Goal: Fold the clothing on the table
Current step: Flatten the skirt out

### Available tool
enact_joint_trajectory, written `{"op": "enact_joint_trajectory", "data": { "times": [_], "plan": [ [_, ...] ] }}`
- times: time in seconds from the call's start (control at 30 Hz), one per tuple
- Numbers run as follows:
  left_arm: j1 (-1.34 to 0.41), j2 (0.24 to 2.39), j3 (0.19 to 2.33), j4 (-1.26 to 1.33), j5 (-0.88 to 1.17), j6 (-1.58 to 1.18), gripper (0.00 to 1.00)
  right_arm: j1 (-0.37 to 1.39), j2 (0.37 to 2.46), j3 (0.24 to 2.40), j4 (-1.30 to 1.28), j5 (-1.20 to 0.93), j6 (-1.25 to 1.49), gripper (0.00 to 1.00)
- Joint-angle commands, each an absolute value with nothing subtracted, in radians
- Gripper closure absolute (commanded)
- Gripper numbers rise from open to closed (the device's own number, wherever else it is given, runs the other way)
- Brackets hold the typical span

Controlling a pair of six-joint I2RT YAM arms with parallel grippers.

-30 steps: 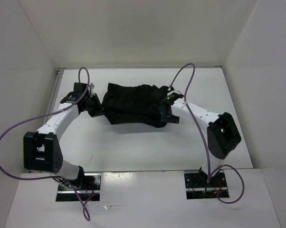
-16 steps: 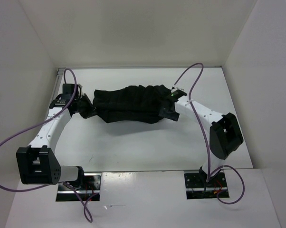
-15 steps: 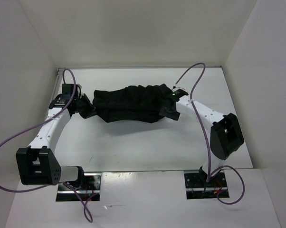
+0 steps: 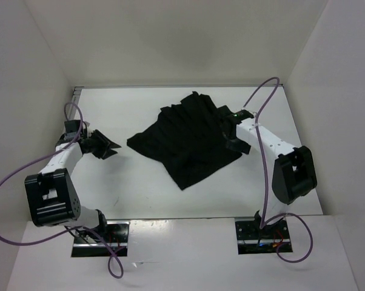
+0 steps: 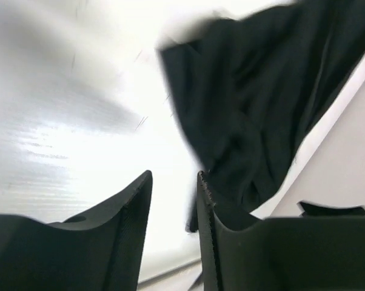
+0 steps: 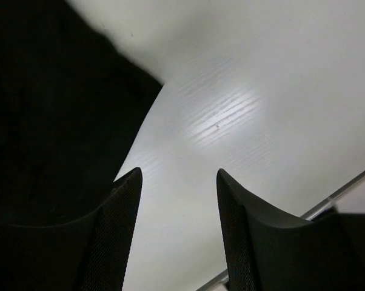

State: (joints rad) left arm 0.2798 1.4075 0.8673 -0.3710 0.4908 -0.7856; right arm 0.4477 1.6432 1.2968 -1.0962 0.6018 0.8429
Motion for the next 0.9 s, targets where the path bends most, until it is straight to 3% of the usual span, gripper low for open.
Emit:
{"op": "enact_joint_trajectory", "data": {
  "times": [0.0, 0.2, 0.37, 0.57, 0.87],
  "plan": [
    [0.241, 1.417, 0.821, -0.287, 0.572, -0.770, 0.55, 0.478, 1.556, 1.311, -1.131, 0.629, 0.744, 0.42],
    [0.221, 1.365, 0.831, -0.307, 0.554, -0.752, 0.54, 0.499, 1.493, 1.342, -1.023, 0.430, 0.614, 0.46],
    [0.100, 1.374, 0.865, -0.307, 0.482, -0.764, 0.54, 0.499, 1.617, 1.412, -0.993, 0.495, 0.583, 0.47],
    [-0.030, 1.471, 0.900, -0.236, 0.445, -0.850, 0.52, 0.499, 1.719, 1.442, -0.824, 0.256, 0.502, 0.47],
    [-0.097, 1.569, 0.974, -0.199, 0.403, -0.890, 0.50, 0.499, 1.845, 1.422, -0.703, 0.170, 0.447, 0.45]
  ]
}}
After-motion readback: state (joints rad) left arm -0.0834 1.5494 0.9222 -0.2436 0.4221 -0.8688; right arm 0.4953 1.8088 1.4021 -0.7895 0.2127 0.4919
